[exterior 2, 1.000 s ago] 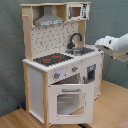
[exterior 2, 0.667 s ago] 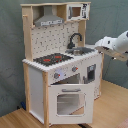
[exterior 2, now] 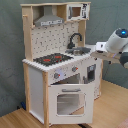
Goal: Play with the kitchen
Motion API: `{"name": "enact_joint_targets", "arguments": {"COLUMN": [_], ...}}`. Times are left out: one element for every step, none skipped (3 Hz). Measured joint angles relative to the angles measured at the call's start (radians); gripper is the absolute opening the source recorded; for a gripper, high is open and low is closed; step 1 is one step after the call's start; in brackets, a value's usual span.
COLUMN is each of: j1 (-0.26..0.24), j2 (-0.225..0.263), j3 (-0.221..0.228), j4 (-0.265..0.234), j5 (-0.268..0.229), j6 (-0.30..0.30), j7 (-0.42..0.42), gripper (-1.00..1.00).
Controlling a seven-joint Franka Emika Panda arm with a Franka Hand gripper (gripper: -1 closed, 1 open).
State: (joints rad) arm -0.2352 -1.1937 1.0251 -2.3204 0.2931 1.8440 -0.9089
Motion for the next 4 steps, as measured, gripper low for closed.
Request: {"name": "enact_joint_targets", "arguments": {"j1": [-0.016,-0.036,-0.061,-0.096], "j2": [0.088,0.199,0.286,0.378], "j3": [0.001,0.008,0.026,0.056], "j4": [-0.018,-0.03,-0.03,-0.03], "j5": [0.025,0.026,0.026,0.026], "j6": [0.003,0.026,0.067,0.131], "j7": [-0.04,-0.055,-0.066,-0.081], "gripper": [1.0,1.0,1.0,1.0]}}
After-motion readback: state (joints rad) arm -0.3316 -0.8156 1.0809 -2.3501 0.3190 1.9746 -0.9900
